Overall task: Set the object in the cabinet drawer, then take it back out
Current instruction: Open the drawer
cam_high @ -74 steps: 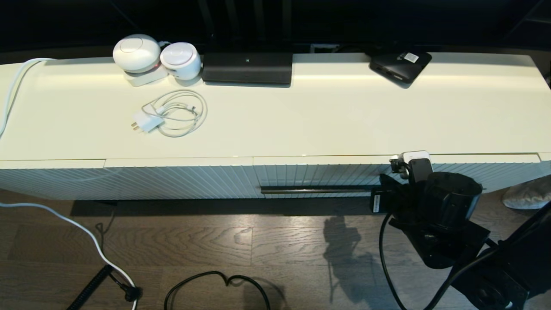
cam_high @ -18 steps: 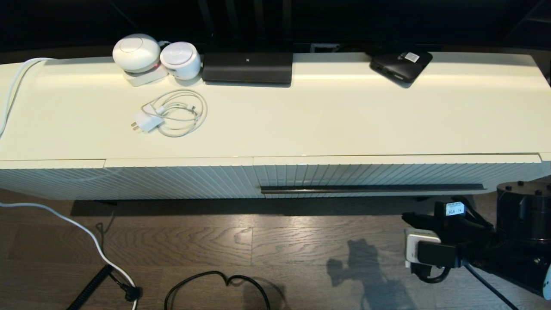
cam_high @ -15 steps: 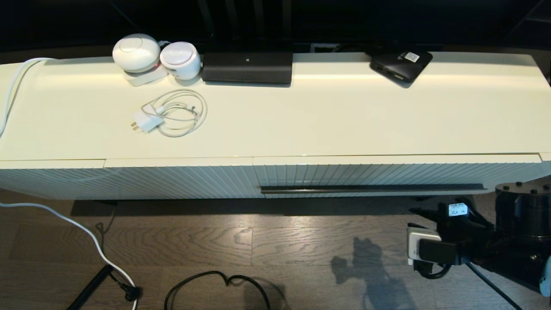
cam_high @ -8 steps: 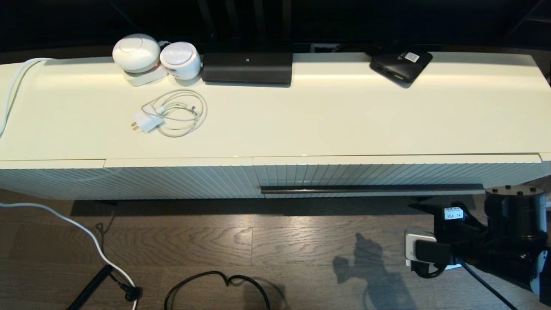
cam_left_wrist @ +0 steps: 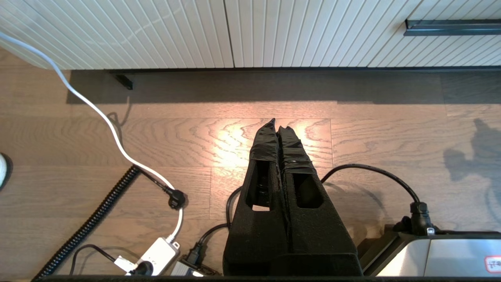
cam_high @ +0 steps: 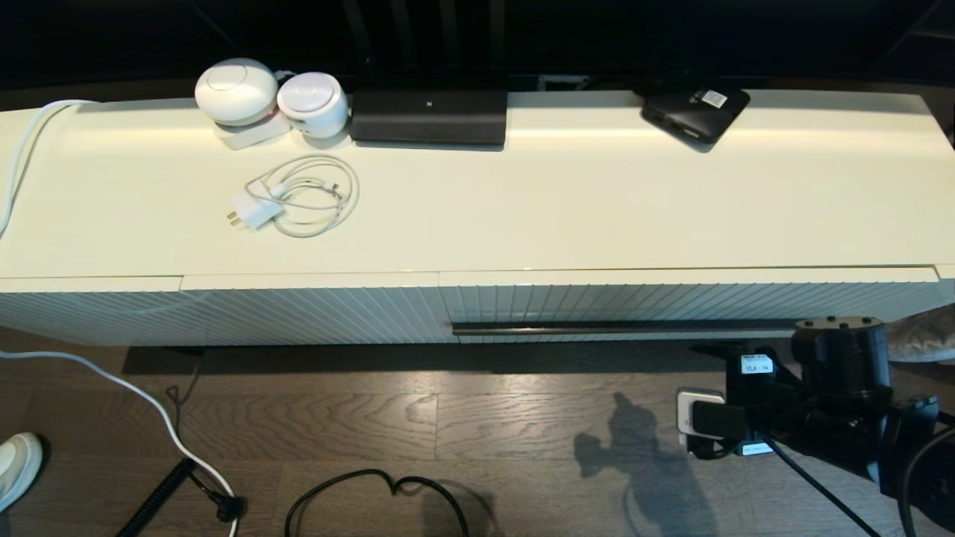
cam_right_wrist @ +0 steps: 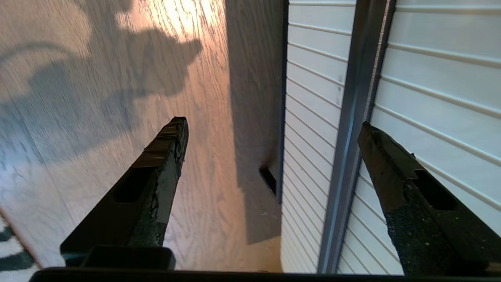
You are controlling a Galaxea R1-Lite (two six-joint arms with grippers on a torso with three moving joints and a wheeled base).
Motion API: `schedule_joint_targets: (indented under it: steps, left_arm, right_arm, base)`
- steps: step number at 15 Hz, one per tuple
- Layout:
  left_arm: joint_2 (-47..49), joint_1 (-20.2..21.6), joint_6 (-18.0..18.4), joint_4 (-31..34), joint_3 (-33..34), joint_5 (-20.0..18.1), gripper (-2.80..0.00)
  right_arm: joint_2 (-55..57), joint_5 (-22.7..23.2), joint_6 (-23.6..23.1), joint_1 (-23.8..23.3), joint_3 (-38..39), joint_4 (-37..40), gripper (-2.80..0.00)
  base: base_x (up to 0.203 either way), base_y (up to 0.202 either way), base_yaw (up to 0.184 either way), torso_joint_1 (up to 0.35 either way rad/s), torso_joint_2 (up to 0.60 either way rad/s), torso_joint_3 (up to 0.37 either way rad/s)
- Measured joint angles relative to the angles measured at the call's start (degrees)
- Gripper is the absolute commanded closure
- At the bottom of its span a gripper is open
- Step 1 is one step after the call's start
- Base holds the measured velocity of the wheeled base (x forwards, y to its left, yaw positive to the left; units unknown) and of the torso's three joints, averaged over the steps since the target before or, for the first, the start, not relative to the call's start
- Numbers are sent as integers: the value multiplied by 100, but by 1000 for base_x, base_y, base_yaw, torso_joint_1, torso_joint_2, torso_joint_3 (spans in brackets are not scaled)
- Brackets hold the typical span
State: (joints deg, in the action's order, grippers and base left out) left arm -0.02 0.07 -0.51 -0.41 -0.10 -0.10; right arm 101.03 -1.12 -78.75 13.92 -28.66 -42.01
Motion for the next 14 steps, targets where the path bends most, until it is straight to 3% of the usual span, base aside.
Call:
schedule_joint_targets:
  steps: [3, 14]
  left_arm:
    - [0, 0, 0, 0, 0, 0, 0]
    - [0, 0, 1, 0, 0, 2, 0]
  right_arm:
    - [231, 0, 209, -9, -171, 15, -280]
    - [822, 50, 290, -191, -996, 0, -280]
  base:
    - [0, 0, 0, 0, 0, 0]
    - [0, 0, 0, 0, 0, 0]
